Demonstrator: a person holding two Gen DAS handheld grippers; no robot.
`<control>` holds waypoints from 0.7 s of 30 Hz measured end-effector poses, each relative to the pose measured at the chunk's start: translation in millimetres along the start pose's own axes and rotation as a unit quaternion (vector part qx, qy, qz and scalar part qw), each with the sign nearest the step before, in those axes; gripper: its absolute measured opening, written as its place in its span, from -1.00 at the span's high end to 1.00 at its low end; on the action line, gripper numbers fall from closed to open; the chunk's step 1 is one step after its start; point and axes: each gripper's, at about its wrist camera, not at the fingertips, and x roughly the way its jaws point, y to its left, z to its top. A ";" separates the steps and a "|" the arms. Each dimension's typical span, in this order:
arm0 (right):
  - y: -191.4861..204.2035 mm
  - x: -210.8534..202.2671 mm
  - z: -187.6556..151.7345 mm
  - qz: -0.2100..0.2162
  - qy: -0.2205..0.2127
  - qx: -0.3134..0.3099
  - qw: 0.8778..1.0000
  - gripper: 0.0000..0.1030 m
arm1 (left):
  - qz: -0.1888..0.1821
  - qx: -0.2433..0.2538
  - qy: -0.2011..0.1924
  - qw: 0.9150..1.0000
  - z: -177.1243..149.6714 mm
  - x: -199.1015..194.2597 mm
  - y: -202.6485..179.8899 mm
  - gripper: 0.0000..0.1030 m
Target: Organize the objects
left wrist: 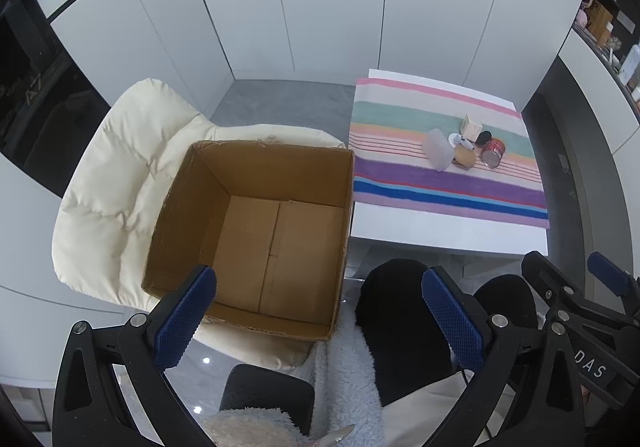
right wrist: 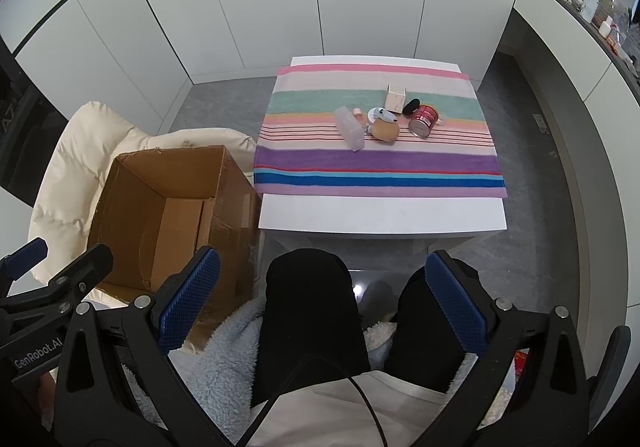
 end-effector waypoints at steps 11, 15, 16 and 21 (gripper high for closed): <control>-27.5 5.3 8.0 -0.020 -0.015 -0.003 1.000 -1.00 | 0.016 0.032 -0.005 0.999 4.8 2.6 -43.7 -1.00; -52.1 4.9 13.5 -0.025 -0.027 0.008 0.999 -1.00 | 0.011 0.034 -0.007 0.999 8.2 8.0 -68.1 -1.00; -58.8 4.5 14.6 -0.030 -0.031 0.012 0.999 -1.00 | 0.008 0.030 -0.007 0.999 8.7 9.9 -74.1 -1.00; -105.0 6.0 21.6 -0.041 -0.039 0.037 0.998 -1.00 | -0.012 0.024 -0.008 1.000 10.9 13.2 -103.5 -1.00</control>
